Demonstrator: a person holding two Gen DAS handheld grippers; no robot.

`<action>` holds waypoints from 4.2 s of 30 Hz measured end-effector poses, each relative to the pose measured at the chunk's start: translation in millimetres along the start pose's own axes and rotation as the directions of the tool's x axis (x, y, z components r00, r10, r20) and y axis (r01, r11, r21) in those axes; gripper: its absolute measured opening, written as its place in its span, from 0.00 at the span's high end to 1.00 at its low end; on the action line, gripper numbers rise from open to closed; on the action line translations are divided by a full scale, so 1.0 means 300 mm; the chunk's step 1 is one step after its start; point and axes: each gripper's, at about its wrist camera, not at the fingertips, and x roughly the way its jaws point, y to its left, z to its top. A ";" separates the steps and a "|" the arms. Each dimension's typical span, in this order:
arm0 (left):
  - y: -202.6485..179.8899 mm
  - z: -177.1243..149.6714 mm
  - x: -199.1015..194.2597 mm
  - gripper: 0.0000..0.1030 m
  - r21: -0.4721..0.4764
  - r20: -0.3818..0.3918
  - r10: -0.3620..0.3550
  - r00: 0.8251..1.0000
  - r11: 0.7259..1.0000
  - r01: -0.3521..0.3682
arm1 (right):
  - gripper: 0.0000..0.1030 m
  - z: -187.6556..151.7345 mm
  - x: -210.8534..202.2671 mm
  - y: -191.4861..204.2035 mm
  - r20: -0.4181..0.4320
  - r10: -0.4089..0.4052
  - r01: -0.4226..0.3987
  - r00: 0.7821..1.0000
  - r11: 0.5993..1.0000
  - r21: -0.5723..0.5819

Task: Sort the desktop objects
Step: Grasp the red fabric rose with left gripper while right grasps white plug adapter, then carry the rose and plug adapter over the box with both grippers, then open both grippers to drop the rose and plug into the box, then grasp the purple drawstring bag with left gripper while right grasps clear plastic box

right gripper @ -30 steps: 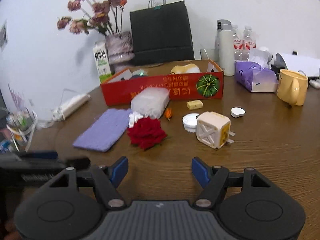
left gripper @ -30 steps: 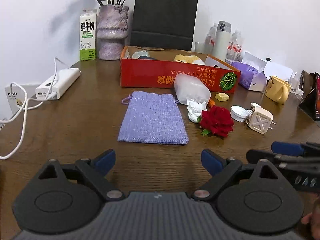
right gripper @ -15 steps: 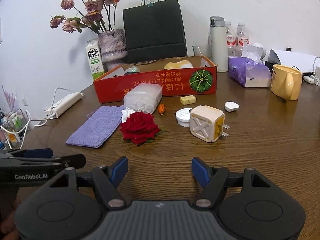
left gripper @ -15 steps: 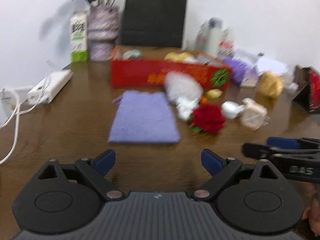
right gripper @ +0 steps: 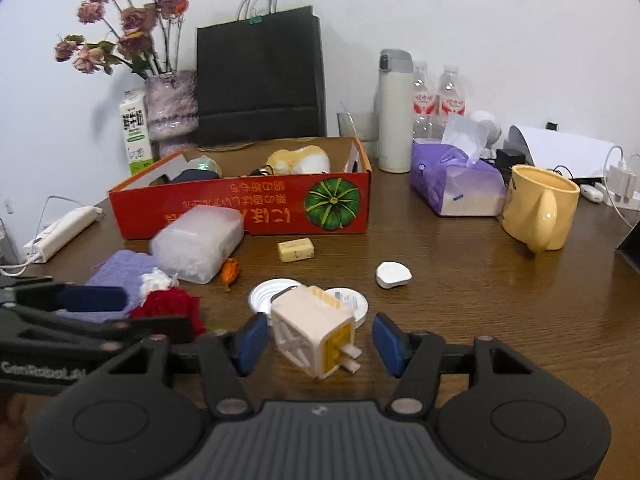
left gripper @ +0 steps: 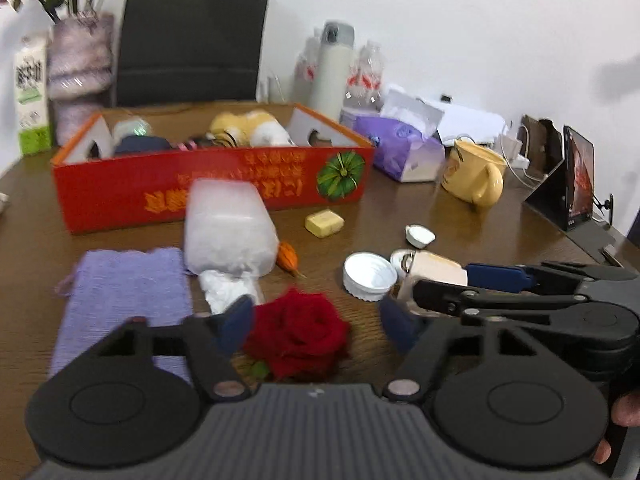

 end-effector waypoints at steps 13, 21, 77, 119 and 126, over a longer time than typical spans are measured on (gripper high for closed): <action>0.018 -0.164 -0.298 0.59 -0.036 -0.063 0.035 0.997 0.999 -0.037 | 0.68 -0.123 -0.174 0.097 -0.047 0.134 -0.137 0.990 0.988 -0.074; 0.035 -0.211 -0.371 0.50 -0.008 -0.042 0.128 0.991 0.992 -0.129 | 0.66 -0.134 -0.230 0.215 -0.078 0.208 -0.219 0.975 0.958 -0.183; 0.470 0.684 0.297 0.17 -0.144 -0.095 0.134 0.986 0.979 -0.147 | 0.53 0.707 0.600 0.074 -0.192 0.089 -0.094 0.977 0.995 -0.017; 0.085 -0.205 -0.271 0.00 -0.073 0.006 0.289 0.957 0.955 -0.288 | 0.20 -0.121 -0.159 0.103 -0.022 0.107 -0.108 0.994 0.992 -0.066; 0.138 -0.105 -0.220 0.00 -0.048 0.037 0.293 0.955 0.955 -0.291 | 0.20 -0.029 -0.124 0.116 -0.033 0.181 -0.183 0.983 0.982 -0.044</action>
